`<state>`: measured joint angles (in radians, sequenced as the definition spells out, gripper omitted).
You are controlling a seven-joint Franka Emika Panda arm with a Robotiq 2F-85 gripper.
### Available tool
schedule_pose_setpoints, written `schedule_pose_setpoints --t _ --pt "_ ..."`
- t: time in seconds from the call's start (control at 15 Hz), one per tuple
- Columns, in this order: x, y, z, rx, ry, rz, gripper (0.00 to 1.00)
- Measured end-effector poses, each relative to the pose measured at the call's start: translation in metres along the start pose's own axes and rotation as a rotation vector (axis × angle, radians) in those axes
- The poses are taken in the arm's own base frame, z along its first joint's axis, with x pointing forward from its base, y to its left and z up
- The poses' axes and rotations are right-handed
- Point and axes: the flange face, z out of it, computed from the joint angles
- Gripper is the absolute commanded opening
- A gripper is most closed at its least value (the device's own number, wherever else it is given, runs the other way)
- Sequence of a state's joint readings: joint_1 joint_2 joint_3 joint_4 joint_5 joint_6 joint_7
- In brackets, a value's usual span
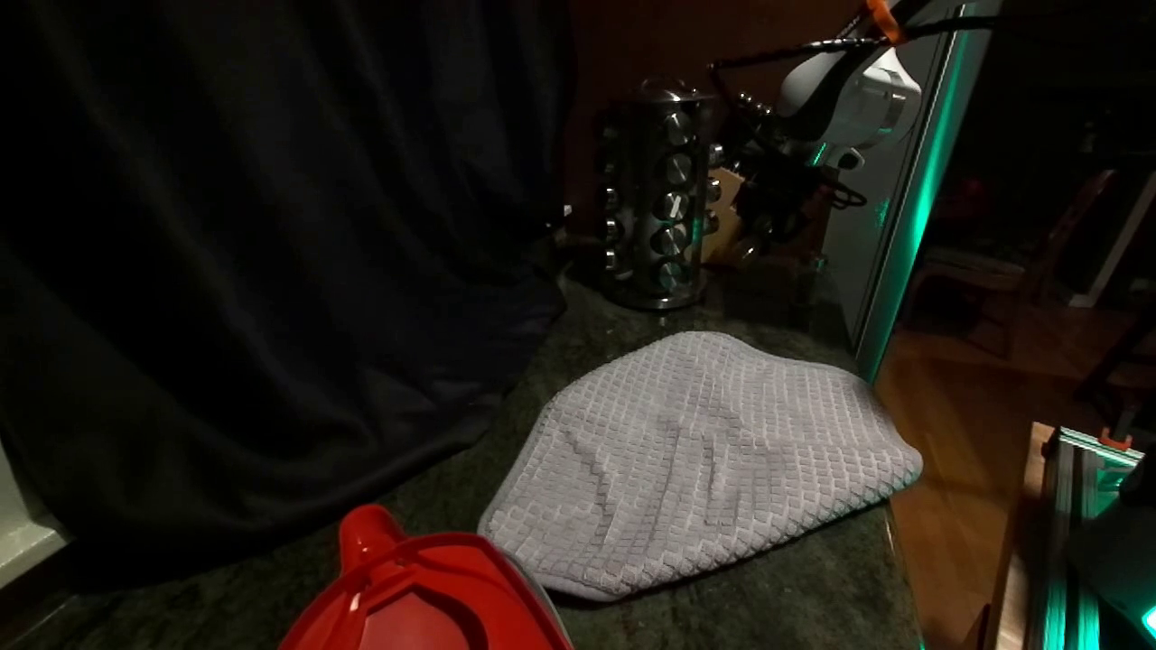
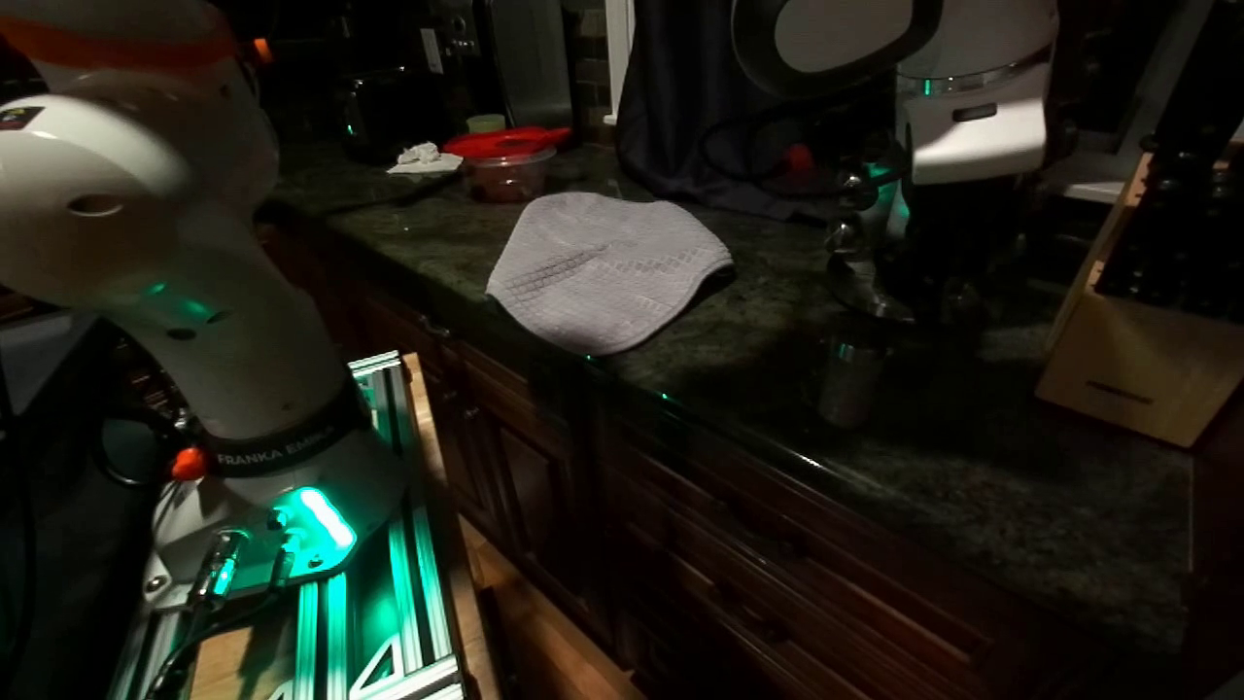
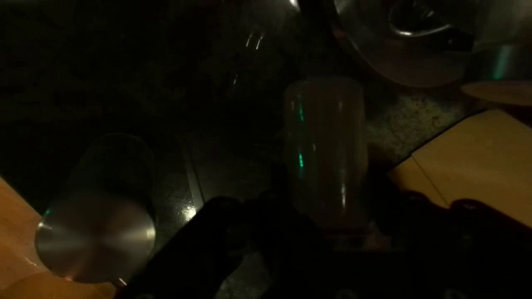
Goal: Remove one glass jar from the silver holder on the right.
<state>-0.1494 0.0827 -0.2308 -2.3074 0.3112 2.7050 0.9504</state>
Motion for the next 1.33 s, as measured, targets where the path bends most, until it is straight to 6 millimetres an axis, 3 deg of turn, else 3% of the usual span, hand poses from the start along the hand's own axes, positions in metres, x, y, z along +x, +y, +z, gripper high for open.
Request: schedule_pose_setpoints --t 0.47,0.93,1.33 --pt "-0.034 0.013 -0.02 0.104 0.089 -0.153 0.24" --pt "-0.078 0.04 -0.016 0.125 0.167 -0.404 0.24" --pt "-0.092 0.05 -0.024 0.118 0.258 -0.574 0.24"
